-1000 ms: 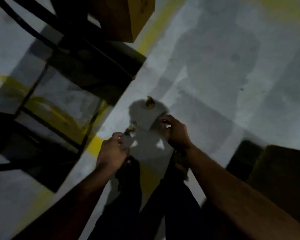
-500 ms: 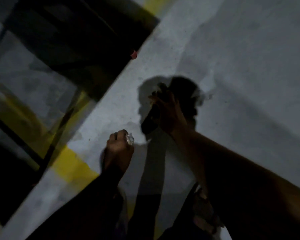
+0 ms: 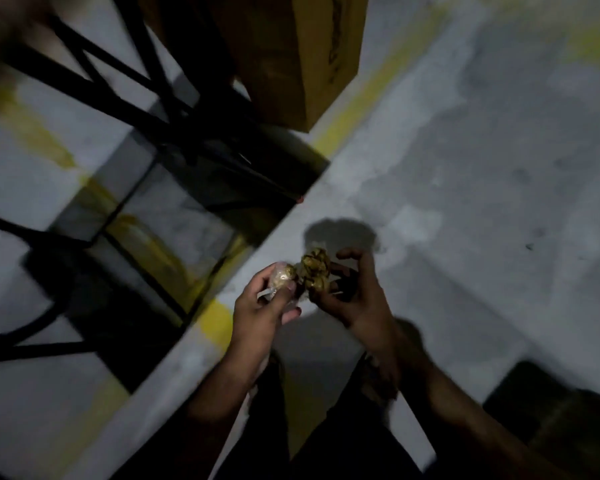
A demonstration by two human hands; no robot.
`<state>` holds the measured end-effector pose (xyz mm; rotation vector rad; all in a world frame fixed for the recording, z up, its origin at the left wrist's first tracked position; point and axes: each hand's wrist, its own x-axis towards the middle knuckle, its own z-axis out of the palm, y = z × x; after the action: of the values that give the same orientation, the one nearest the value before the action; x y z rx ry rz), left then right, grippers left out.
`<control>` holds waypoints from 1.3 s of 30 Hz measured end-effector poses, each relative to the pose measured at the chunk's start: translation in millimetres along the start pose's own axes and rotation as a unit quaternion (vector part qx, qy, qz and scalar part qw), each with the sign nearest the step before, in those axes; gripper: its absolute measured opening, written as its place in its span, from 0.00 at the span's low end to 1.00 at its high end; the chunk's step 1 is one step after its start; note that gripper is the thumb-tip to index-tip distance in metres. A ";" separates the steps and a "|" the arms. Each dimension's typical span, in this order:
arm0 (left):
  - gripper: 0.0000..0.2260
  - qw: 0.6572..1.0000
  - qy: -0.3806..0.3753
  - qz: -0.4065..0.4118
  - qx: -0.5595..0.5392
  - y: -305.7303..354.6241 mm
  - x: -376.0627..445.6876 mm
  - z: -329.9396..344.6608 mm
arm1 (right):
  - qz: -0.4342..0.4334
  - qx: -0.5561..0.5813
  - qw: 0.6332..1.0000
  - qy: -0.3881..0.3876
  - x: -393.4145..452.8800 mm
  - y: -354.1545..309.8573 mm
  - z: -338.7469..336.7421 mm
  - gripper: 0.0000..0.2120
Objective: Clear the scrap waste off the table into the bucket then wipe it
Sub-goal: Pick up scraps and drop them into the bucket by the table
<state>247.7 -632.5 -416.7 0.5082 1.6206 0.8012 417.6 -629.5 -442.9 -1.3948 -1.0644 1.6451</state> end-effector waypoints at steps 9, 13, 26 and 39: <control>0.09 0.994 0.020 0.057 -0.092 198.0 -249.1 -70.1 | -0.103 -0.091 0.986 -0.095 -149.6 -297.5 60.9 0.17; 0.21 0.981 0.025 0.095 -0.167 229.0 -317.8 -115.0 | -0.131 -0.094 0.978 -0.130 -194.9 -356.4 116.8 0.15; 0.12 0.952 0.104 0.157 -0.240 181.6 -394.7 -417.5 | -0.133 -0.070 0.974 -0.167 -293.7 -353.5 424.6 0.18; 0.16 0.949 0.030 0.192 -0.247 188.4 -385.8 -639.4 | -0.121 -0.045 0.987 -0.097 -303.2 -345.3 636.7 0.21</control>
<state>-313.8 -922.6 23.3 0.4413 1.3182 1.4781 -159.8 -853.7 39.7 -1.1251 -1.3782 1.5916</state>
